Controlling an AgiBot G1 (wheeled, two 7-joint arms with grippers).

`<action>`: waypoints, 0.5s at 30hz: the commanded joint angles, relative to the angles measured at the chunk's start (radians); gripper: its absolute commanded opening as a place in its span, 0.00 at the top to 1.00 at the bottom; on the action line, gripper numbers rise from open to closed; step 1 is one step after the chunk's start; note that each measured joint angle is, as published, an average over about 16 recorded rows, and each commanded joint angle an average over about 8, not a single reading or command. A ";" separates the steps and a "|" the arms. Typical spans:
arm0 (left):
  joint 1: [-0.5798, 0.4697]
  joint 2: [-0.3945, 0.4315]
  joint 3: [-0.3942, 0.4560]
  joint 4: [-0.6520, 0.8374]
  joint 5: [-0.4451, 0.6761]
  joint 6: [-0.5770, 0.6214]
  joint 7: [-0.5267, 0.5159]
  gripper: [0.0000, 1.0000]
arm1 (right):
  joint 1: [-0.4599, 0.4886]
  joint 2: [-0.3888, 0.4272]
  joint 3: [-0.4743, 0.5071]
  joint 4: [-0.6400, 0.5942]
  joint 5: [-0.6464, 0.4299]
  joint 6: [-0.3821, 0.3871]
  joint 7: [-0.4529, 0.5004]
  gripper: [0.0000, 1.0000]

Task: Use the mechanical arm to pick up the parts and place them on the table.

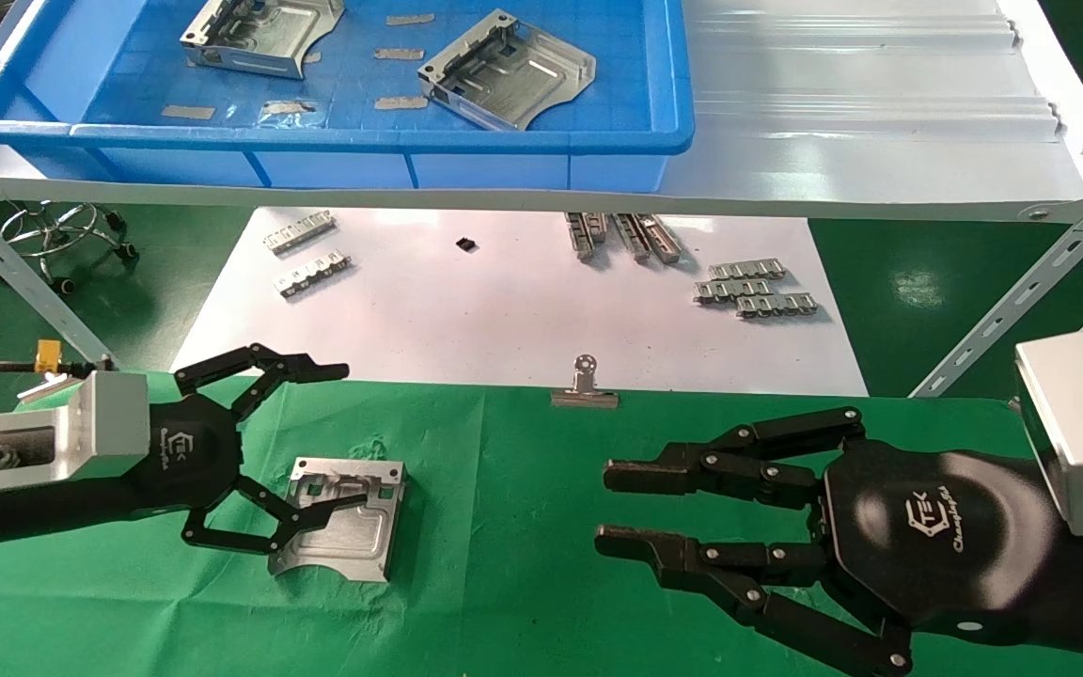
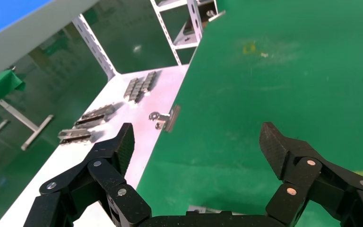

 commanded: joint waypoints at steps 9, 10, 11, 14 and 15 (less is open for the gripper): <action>0.080 -0.042 -0.077 -0.188 -0.044 -0.019 -0.190 0.00 | 0.000 0.000 0.000 0.000 0.000 0.000 0.000 0.00; 0.088 -0.046 -0.085 -0.207 -0.048 -0.021 -0.209 0.00 | 0.000 0.000 0.000 0.000 0.000 0.000 0.000 0.00; 0.096 -0.050 -0.092 -0.226 -0.053 -0.023 -0.228 0.00 | 0.000 0.000 -0.001 0.000 0.000 0.000 0.000 0.00; 0.121 -0.063 -0.115 -0.282 -0.066 -0.029 -0.285 0.00 | 0.000 0.000 -0.001 0.000 0.000 0.000 0.000 0.00; 0.129 -0.067 -0.123 -0.301 -0.070 -0.031 -0.304 0.00 | 0.000 0.000 -0.001 0.000 0.000 0.000 0.000 0.00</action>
